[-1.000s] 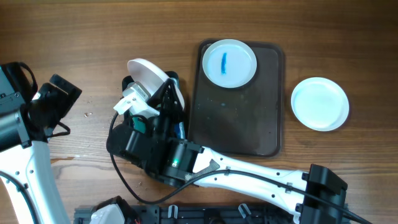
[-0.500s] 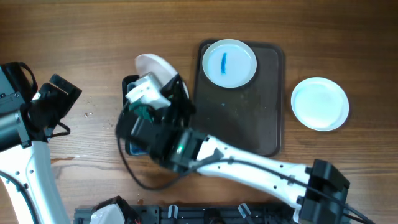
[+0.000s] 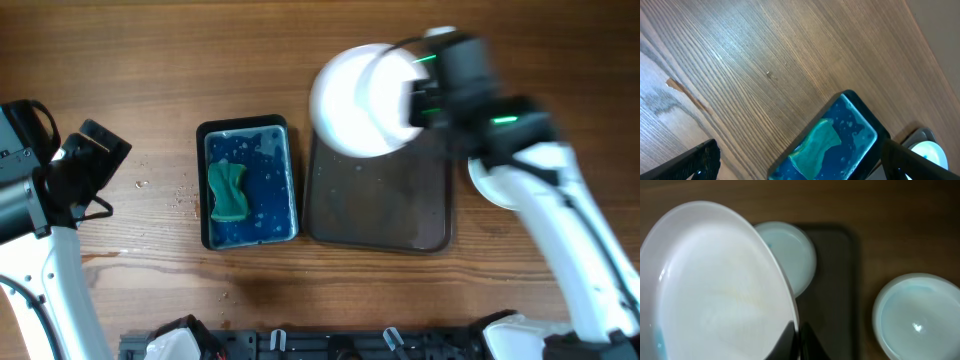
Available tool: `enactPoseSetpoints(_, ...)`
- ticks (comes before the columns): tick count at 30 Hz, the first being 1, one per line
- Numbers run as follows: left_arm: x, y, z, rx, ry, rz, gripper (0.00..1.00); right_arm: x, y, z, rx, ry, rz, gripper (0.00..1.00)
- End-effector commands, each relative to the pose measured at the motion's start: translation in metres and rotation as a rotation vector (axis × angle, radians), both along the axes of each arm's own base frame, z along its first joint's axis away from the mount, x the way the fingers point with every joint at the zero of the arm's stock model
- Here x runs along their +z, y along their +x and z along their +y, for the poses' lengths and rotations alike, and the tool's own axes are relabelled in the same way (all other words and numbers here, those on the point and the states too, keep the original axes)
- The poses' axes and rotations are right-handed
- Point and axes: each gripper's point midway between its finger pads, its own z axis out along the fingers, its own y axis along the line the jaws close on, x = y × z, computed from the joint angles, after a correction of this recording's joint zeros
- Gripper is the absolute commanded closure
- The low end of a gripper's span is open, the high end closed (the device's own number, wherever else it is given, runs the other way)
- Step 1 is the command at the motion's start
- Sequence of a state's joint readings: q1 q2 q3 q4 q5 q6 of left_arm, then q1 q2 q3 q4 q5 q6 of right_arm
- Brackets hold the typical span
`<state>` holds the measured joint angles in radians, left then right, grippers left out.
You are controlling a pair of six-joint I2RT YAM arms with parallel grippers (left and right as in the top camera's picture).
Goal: Clean dirty plates on tray and stack at the side
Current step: 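Carry the plate right and stack it on the plate on the table, then grip the last plate's rim with the right gripper and drag it down the tray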
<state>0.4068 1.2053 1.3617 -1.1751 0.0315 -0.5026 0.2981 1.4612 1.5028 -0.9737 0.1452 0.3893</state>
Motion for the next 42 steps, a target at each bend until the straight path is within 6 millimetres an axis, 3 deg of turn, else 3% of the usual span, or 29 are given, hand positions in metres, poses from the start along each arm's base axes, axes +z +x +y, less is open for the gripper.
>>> enactPoseSetpoints(1,0.004,0.001,0.0,-0.001,-0.005,-0.014,0.0,-0.01,-0.015,-0.062,-0.104,0.163,0.121,0.96)
enactPoseSetpoints(4,0.004,0.001,0.0,-0.001,-0.005,-0.014,0.0,-0.041,-0.032,-0.136,-0.256,0.141,0.217,0.96)
enactPoseSetpoints(9,0.004,0.001,0.0,-0.001,-0.005,-0.014,0.0,-0.094,-0.07,-0.218,-0.504,0.183,0.339,0.96)
enactPoseSetpoints(12,0.004,0.001,0.0,-0.001,-0.005,-0.014,0.0,-0.134,-0.095,-0.246,-0.619,0.225,0.409,0.96)
enactPoseSetpoints(15,0.004,0.001,0.0,-0.001,-0.005,-0.014,0.0,-0.171,-0.117,-0.256,-0.712,0.279,0.465,0.96)
enactPoseSetpoints(18,0.004,0.001,0.0,-0.001,-0.005,-0.014,0.0,-0.182,-0.122,-0.258,-0.725,0.285,0.469,0.95)
enactPoseSetpoints(19,0.004,0.001,0.0,-0.001,-0.005,-0.014,0.0,-0.181,-0.12,-0.258,-0.714,0.289,0.462,0.84)
enactPoseSetpoints(22,0.004,0.001,0.0,-0.001,-0.005,-0.014,0.0,-0.16,-0.093,-0.232,-0.504,0.353,0.374,0.66)
enactPoseSetpoints(27,0.004,0.001,0.0,-0.001,-0.005,-0.014,0.0,-0.103,-0.067,-0.179,-0.268,0.315,0.277,0.6)
enactPoseSetpoints(30,0.004,0.001,0.0,-0.001,-0.005,-0.014,0.0,-0.064,-0.057,-0.127,-0.093,0.265,0.219,0.58)
enactPoseSetpoints(33,0.004,0.001,0.0,-0.001,-0.005,-0.014,0.0,-0.038,-0.052,-0.073,0.089,0.231,0.167,0.51)
enactPoseSetpoints(35,0.004,0.001,0.0,-0.001,-0.005,-0.014,0.0,-0.028,-0.046,-0.027,0.238,0.21,0.119,0.49)
enactPoseSetpoints(38,0.004,0.001,0.0,-0.001,-0.005,-0.014,0.0,-0.028,-0.036,0.012,0.352,0.142,0.074,0.49)
enactPoseSetpoints(42,0.004,0.001,0.0,-0.001,-0.005,-0.014,0.0,-0.047,-0.007,0.026,0.344,-0.04,0.033,0.48)
